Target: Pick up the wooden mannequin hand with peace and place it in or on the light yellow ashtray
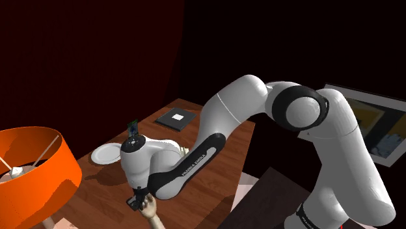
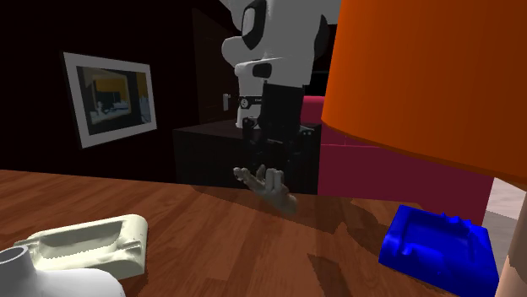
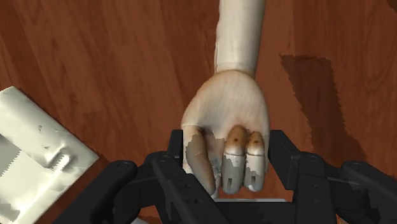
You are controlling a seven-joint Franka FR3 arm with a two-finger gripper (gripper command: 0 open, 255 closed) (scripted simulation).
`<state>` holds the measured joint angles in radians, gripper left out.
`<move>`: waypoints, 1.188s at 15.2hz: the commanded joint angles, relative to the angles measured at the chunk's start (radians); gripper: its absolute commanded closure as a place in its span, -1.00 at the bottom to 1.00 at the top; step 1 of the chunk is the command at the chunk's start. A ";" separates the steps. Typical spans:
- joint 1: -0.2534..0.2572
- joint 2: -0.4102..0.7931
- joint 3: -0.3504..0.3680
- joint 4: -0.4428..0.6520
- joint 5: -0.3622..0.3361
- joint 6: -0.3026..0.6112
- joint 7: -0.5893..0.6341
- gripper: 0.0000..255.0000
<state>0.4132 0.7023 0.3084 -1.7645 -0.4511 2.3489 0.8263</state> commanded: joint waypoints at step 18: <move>-0.090 -0.175 0.042 -0.036 0.078 -0.121 -0.118 1.00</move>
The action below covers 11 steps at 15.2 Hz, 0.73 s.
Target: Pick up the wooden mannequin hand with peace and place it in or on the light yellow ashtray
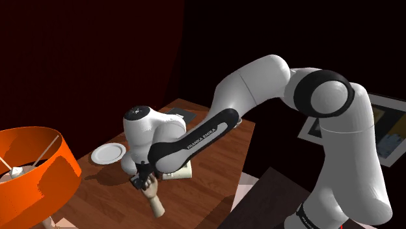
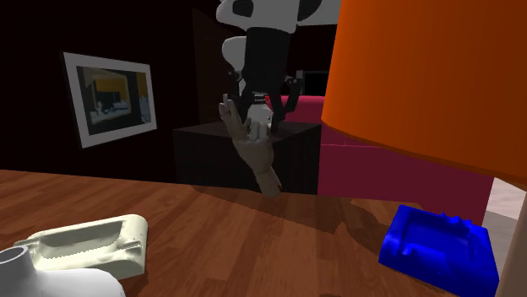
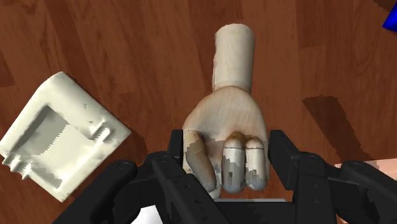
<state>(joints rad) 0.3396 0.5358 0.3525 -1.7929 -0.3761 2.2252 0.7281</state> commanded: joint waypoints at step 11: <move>-0.201 -0.046 -0.047 -0.016 0.033 0.014 -0.262 1.00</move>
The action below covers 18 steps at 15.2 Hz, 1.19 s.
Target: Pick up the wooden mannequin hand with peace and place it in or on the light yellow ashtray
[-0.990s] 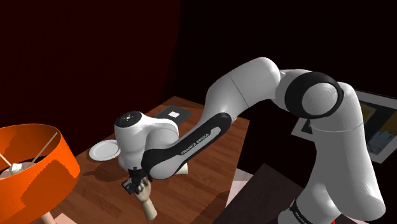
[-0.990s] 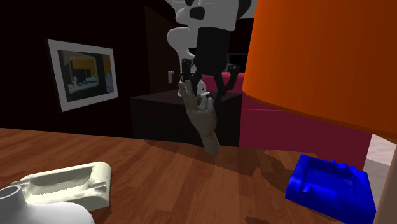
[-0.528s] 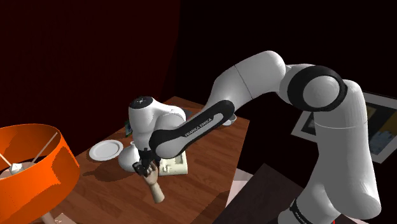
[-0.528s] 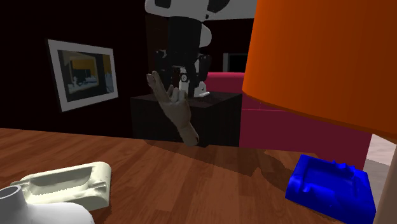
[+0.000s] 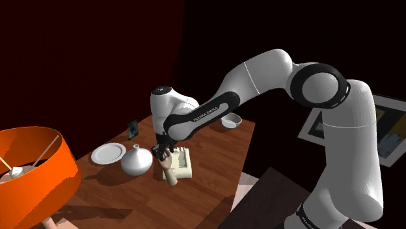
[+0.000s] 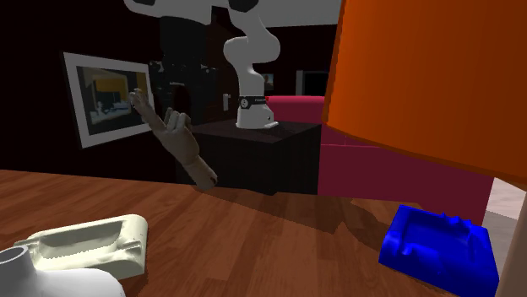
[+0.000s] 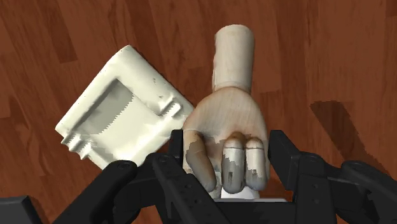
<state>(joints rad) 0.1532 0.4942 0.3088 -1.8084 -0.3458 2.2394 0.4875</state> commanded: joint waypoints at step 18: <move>-0.233 0.122 -0.074 0.261 0.036 -0.084 -0.369 1.00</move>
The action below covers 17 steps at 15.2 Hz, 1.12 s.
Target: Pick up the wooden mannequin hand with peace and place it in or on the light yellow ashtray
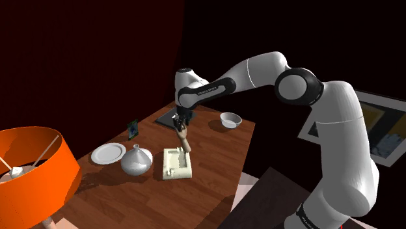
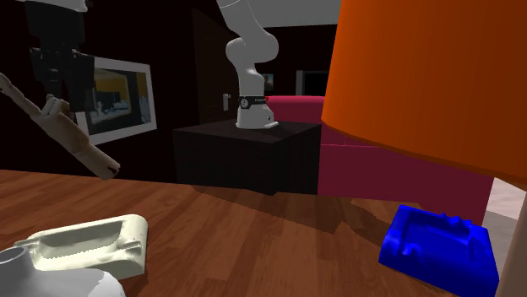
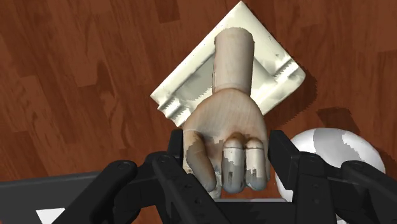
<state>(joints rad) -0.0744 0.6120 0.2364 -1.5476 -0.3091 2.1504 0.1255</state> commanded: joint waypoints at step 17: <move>0.012 0.138 -0.032 -0.017 -0.043 0.153 0.034 1.00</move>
<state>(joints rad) -0.0650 0.7433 0.2057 -1.5624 -0.3499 2.2941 0.1546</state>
